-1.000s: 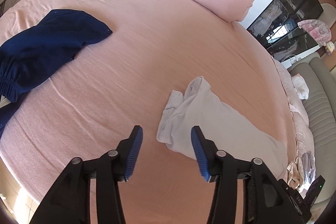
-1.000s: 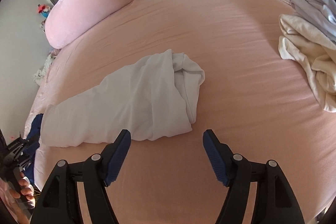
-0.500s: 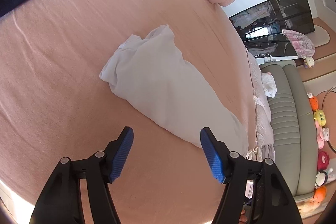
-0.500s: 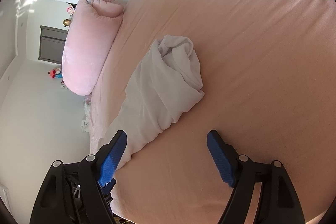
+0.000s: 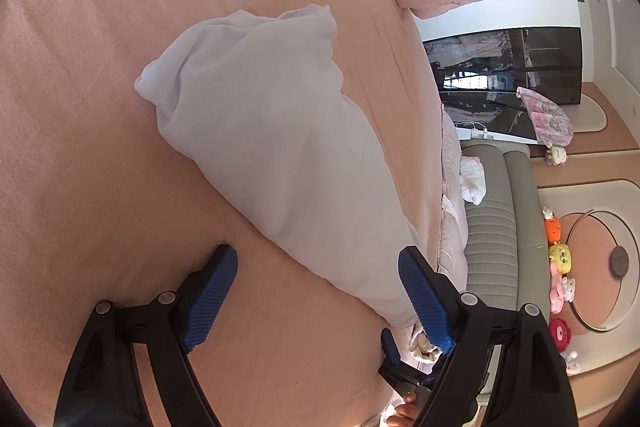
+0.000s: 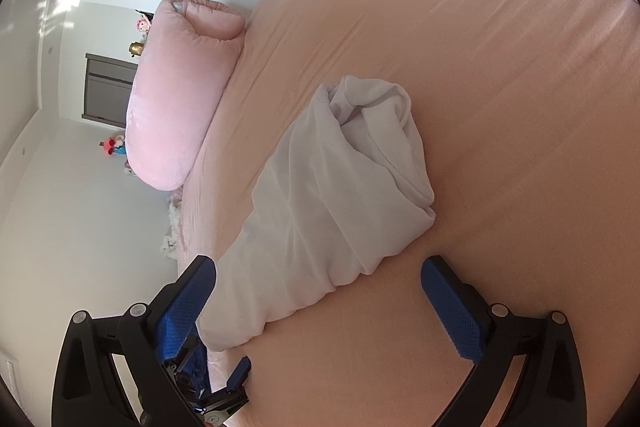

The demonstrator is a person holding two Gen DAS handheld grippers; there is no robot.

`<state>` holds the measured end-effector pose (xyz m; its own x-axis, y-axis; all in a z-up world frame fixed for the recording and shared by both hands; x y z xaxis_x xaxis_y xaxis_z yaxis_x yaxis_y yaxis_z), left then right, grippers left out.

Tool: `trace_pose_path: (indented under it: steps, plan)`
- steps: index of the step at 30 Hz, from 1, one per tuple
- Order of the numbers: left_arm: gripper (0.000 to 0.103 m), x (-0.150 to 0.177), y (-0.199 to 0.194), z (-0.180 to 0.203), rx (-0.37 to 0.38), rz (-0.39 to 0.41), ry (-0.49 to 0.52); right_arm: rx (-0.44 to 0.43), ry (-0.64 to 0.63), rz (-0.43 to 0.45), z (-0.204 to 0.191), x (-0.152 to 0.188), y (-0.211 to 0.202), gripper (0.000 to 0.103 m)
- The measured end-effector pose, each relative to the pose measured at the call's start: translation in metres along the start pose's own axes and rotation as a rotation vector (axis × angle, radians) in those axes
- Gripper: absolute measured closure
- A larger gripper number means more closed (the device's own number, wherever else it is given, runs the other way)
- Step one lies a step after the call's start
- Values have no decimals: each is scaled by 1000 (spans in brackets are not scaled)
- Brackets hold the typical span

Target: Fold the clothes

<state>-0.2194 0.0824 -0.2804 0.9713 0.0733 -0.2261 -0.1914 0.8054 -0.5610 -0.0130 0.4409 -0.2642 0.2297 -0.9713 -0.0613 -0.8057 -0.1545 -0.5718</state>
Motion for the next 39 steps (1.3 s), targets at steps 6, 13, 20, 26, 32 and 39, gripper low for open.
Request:
trace_pose_path:
  steps: [6,13,20,26,32,39]
  plan:
    - [12,-15,9,-6,53,34,-67,-20,2,-10,-2,-10,9,0]
    - [12,-33,18,-4,33,82,-75,-76,76,-26,3,-24,13,0]
    - [0,-44,35,17,-76,121,12,-39,49,26,-7,-32,28,0]
    - [40,-27,29,22,-194,186,150,111,-182,100,-24,-15,36,22]
    - [66,-23,17,11,-180,200,166,80,-178,91,-17,-20,33,58]
    - [71,-19,8,32,-251,188,262,29,-155,67,-17,-14,21,66]
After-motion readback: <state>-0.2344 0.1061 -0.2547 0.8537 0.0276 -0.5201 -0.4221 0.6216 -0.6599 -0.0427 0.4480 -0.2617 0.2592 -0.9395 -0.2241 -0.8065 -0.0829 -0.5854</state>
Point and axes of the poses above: each gripper's, at about its wrist camera, not at the fingertips, and y roughly the way its jaws point, z to its right, x to its underside, the point moved 1 cm from there along y, roughly the way its jaws point, and after that the axes turned 11 degrees about y, right-handed, at the moved point
